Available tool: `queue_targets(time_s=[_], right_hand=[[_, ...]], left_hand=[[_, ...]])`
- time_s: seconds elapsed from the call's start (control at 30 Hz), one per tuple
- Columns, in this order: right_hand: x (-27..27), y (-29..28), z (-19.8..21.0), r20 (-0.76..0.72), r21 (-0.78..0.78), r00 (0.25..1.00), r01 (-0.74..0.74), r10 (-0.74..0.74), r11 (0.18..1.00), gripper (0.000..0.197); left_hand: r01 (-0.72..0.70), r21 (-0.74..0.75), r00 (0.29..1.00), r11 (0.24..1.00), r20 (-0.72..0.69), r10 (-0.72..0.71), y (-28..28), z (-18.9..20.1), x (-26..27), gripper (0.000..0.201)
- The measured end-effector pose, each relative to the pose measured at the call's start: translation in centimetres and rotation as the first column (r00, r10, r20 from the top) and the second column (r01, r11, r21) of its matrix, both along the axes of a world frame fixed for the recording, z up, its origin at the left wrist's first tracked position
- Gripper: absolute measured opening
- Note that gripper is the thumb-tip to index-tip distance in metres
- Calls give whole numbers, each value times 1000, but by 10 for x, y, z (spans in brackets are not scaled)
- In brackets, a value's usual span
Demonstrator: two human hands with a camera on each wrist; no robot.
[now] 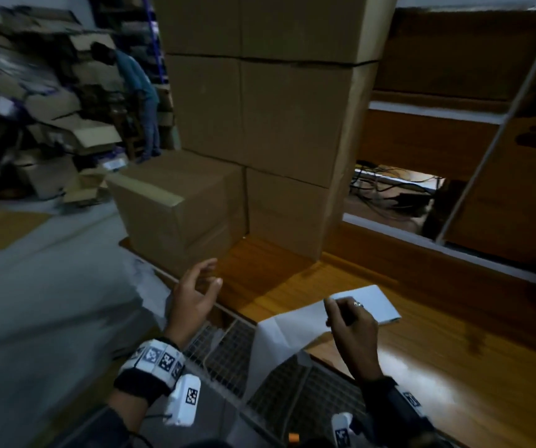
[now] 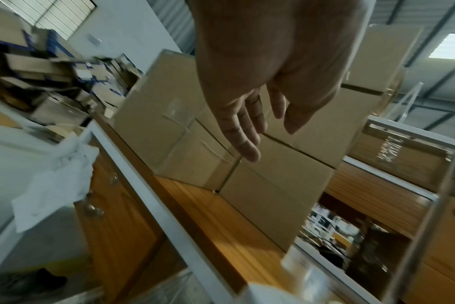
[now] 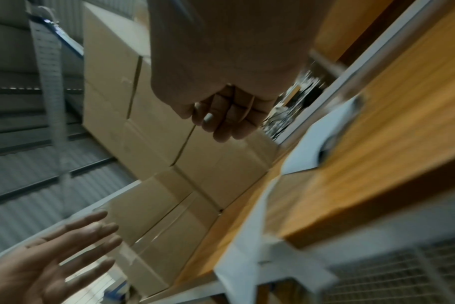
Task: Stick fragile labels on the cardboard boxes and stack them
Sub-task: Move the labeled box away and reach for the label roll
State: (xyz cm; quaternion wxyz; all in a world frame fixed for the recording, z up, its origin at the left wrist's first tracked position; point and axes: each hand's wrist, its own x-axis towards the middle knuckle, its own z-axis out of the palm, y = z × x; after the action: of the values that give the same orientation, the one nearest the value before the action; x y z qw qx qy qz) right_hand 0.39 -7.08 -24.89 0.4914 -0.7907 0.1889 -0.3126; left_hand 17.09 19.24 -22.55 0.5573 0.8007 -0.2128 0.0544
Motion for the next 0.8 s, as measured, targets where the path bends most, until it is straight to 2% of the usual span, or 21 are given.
queue_targets(time_s=[0.27,0.43,0.53,0.63,0.73,0.8], right_hand=[[99,9,21,62,21,972,-227,225,974,23],[142,26,27,10,28,928,-373,373,927,7],[168,43,31,-39,-31,905,-426,425,904,16],[191,66,36,-93,-80,893,-447,439,891,28],[212,95,42,-132,-25,895,-432,425,902,48],[224,114,42,-136,30,898,-418,418,908,59]], left_hand=[[-264,-114,964,958,-12,264,35,9,57,33],[-357,-149,932,922,4,362,62,17,90,28],[-392,-166,914,905,37,403,82,19,129,27],[-434,-179,897,883,4,442,104,22,176,37],[-453,-182,891,873,-56,451,120,32,222,50],[-417,-172,909,892,-81,410,127,36,250,54]])
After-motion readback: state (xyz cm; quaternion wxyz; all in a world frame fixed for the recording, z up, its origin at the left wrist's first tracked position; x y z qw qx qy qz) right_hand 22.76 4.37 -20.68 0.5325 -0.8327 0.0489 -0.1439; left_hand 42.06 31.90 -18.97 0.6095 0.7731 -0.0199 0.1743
